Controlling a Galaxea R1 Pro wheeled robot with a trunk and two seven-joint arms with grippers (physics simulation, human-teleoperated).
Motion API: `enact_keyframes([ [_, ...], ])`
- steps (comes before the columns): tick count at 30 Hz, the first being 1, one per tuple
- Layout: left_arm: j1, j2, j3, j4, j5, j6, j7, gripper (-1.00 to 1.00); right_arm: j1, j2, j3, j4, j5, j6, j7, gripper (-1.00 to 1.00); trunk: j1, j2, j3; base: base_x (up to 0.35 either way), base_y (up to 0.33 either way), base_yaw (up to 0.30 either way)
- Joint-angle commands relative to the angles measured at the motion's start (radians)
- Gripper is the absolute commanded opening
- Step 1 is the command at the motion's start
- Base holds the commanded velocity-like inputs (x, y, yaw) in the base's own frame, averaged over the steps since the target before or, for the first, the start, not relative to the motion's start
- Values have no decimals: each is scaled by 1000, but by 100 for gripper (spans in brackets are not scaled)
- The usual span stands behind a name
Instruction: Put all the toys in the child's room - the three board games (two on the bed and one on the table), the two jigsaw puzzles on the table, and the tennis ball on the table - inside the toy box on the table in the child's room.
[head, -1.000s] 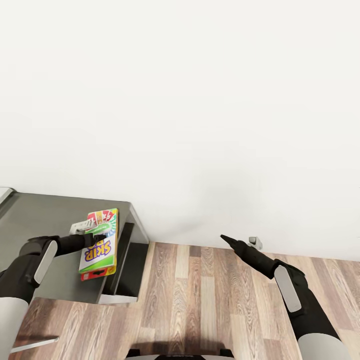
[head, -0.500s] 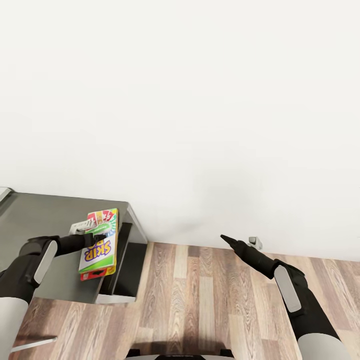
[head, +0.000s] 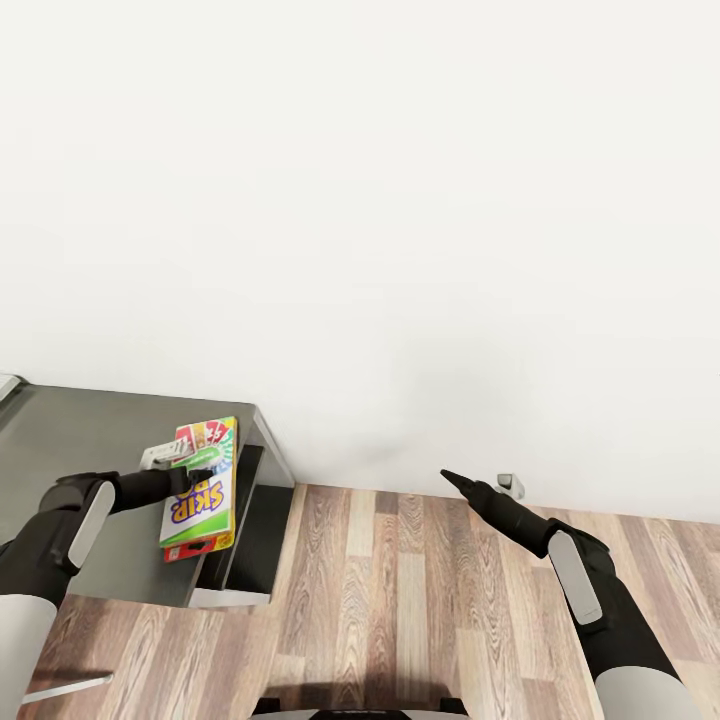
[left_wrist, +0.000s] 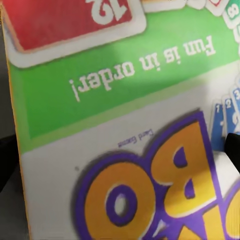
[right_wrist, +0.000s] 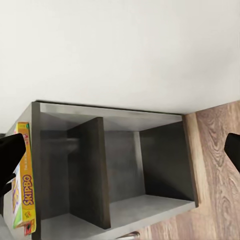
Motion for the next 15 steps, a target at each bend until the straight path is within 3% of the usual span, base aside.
enact_keyframes([
  [1, 0, 0, 2, 12, -17, 3, -4, 100, -1, 0, -2, 0, -4, 7, 1, 100, 1, -1, -2, 0, -38, 0],
  [15, 0, -1, 2, 12, -17, 3, -3, 100, -1, 0, -2, 0, -4, 6, 1, 100, 1, -1, -2, 0, -48, 0],
])
